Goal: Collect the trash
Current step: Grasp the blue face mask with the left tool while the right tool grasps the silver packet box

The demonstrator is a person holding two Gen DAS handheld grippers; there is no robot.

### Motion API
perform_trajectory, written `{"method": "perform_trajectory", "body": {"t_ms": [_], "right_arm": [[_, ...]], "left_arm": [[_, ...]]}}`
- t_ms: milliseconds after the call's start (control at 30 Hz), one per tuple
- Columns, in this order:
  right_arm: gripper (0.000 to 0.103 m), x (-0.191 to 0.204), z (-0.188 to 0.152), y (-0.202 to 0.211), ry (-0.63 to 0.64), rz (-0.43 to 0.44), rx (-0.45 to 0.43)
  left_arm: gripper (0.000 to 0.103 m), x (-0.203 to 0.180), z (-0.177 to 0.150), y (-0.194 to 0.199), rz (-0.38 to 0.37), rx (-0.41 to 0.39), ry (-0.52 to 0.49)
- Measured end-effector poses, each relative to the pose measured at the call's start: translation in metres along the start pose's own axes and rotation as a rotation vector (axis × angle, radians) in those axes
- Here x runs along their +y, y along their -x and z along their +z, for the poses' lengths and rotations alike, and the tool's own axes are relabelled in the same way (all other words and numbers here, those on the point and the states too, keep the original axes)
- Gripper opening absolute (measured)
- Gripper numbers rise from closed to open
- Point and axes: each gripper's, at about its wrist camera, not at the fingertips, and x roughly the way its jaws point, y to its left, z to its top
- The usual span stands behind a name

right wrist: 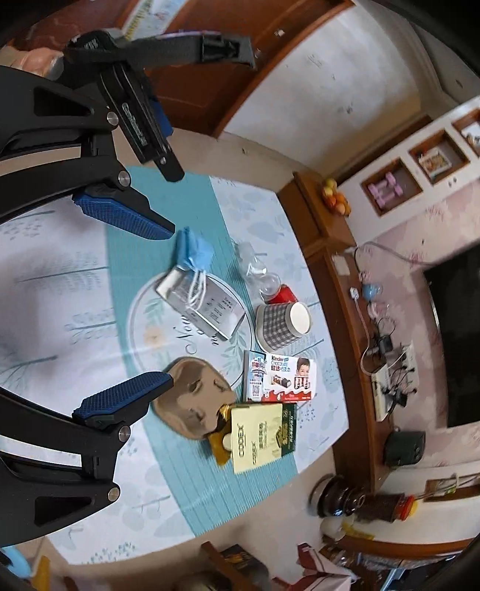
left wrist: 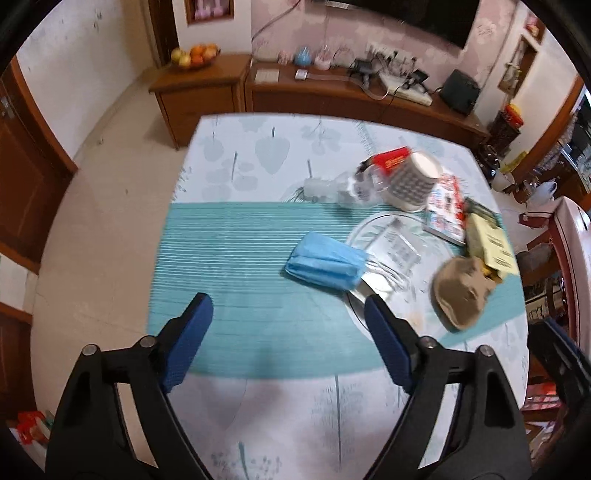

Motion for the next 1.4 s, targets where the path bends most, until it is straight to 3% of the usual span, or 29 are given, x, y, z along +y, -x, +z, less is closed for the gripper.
{"method": "perform_trajectory", "body": {"t_ms": [200, 567, 900, 1067, 1233, 1400], "right_arm": [[0.075, 0.002, 0.022, -0.07, -0.043, -0.028, 0.04], [0.075, -0.02, 0.047, -0.151, -0.15, -0.042, 0.127], [0.075, -0.025, 0.056, -0.195, -0.207, -0.029, 0.199], [0.075, -0.018, 0.055, -0.221, -0.225, -0.031, 0.252], [0.075, -0.001, 0.052, -0.242, -0.166, -0.051, 0.283], [0.075, 0.018, 0.049, -0.261, -0.089, -0.079, 0.316]], "left_arm": [[0.075, -0.005, 0.025, -0.087, -0.039, 0.108, 0.057], [0.074, -0.037, 0.042, -0.15, -0.059, 0.192, 0.067], [0.074, -0.037, 0.029, -0.16, -0.025, 0.179, -0.04], [0.074, -0.015, 0.012, -0.155, -0.014, 0.199, -0.055], [0.074, 0.006, -0.002, -0.147, -0.041, 0.22, -0.046], [0.074, 0.014, -0.007, -0.126, -0.086, 0.188, -0.052]]}}
